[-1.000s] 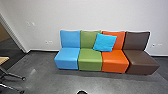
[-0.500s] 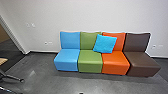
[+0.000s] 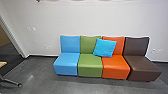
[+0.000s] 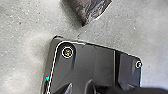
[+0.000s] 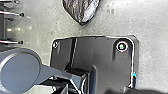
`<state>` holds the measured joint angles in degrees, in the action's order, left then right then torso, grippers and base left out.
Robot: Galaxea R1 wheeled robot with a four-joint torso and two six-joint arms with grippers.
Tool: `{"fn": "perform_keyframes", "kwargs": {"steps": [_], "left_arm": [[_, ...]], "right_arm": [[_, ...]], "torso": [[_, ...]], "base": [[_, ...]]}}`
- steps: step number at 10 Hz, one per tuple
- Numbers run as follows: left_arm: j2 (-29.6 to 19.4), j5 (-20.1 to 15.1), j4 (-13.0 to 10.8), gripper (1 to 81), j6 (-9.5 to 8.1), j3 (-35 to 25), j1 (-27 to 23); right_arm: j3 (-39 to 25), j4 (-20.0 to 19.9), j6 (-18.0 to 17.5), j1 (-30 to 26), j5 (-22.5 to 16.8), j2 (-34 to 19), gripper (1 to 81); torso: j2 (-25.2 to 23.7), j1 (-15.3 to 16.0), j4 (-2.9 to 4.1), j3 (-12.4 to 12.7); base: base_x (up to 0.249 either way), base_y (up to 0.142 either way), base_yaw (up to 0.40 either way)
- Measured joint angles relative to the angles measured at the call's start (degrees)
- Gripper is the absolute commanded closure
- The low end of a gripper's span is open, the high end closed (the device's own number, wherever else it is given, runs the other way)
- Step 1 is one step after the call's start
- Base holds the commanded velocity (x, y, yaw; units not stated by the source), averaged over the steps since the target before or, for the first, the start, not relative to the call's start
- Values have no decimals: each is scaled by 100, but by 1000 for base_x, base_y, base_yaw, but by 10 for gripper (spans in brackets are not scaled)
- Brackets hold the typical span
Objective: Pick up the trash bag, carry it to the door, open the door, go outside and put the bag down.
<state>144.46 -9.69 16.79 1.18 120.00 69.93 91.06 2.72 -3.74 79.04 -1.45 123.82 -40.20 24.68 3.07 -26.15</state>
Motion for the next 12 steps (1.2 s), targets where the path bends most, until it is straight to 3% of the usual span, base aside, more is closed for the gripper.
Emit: {"fn": "perform_keyframes", "kwargs": {"steps": [12], "left_arm": [[162,-295,55,10,-2,11,-271]], "right_arm": [[-254,-13,-41,41,-52,-254,10]], "torso": [[-2504,1565,0,2]], "base": [[0,0,0]]}}
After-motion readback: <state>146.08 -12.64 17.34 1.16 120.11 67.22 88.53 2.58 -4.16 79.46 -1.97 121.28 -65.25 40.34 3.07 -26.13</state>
